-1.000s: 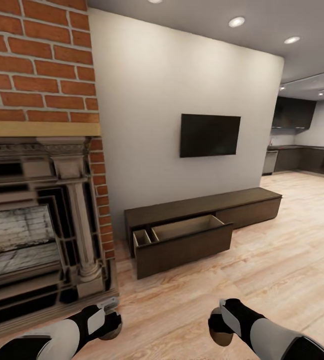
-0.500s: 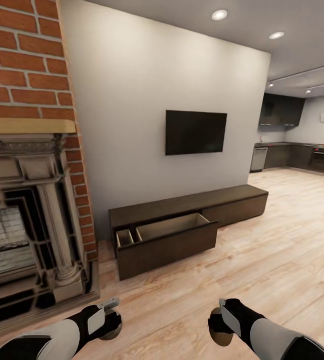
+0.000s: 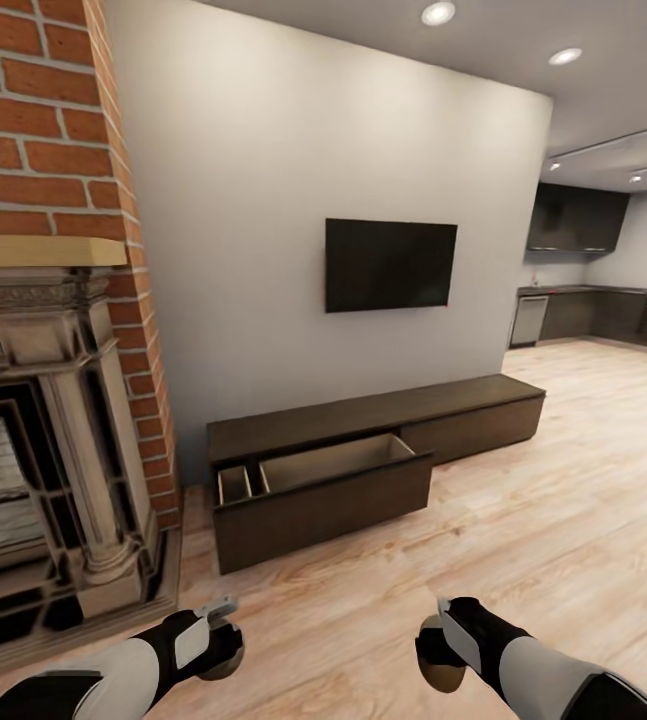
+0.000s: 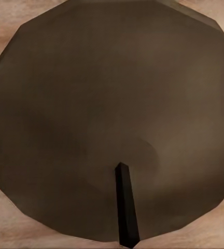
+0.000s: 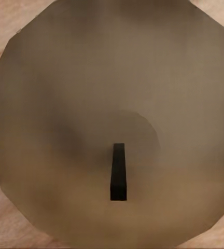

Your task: Place each of the two pumpkins and all three candles from the living room inside a cabinet in the living room (use any cabinet), then make sure every cabinet is closed, and position the cauldron so it is next to a table in the living room.

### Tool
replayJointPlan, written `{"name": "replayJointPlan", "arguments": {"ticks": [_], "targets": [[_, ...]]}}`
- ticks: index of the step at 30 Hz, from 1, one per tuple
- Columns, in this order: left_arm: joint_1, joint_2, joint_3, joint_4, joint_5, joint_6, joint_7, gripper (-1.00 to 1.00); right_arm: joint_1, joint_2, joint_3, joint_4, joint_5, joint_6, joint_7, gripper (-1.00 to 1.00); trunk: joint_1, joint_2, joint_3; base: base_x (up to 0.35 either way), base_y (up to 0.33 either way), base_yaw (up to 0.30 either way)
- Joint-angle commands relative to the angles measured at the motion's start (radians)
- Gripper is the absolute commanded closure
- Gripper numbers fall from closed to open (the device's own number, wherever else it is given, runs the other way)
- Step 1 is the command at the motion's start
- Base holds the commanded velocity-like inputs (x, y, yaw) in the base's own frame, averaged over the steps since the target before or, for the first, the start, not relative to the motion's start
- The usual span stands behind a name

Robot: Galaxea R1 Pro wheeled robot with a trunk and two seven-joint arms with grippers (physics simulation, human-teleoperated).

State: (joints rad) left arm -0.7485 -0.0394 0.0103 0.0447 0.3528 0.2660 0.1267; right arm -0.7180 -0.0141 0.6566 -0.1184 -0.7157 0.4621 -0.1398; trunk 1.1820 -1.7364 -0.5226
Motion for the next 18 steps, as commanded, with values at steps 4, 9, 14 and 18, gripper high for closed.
{"name": "replayJointPlan", "arguments": {"ticks": [4,9,14,18], "targets": [[-0.002,0.000,0.000,0.001,0.006,0.001,0.004,1.00,0.000,-0.001,0.008,-0.004,-0.009,0.006,-0.007,1.00,0.000,-0.001,0.000,0.148,-0.313,0.266],[-0.002,0.000,0.000,0.001,0.006,0.001,0.004,1.00,0.000,-0.001,0.008,-0.004,-0.008,0.006,-0.007,1.00,0.000,-0.001,0.002,0.106,-0.325,0.272],[-0.002,0.000,0.000,0.001,0.006,0.001,0.004,1.00,0.000,-0.001,0.008,-0.004,-0.008,0.006,-0.007,1.00,0.000,-0.001,0.003,0.097,-0.327,0.114],[-0.002,0.000,0.000,0.001,0.006,0.001,0.004,1.00,0.000,-0.001,0.008,-0.004,-0.008,0.006,-0.007,1.00,0.000,-0.001,0.003,0.097,-0.327,0.014]]}}
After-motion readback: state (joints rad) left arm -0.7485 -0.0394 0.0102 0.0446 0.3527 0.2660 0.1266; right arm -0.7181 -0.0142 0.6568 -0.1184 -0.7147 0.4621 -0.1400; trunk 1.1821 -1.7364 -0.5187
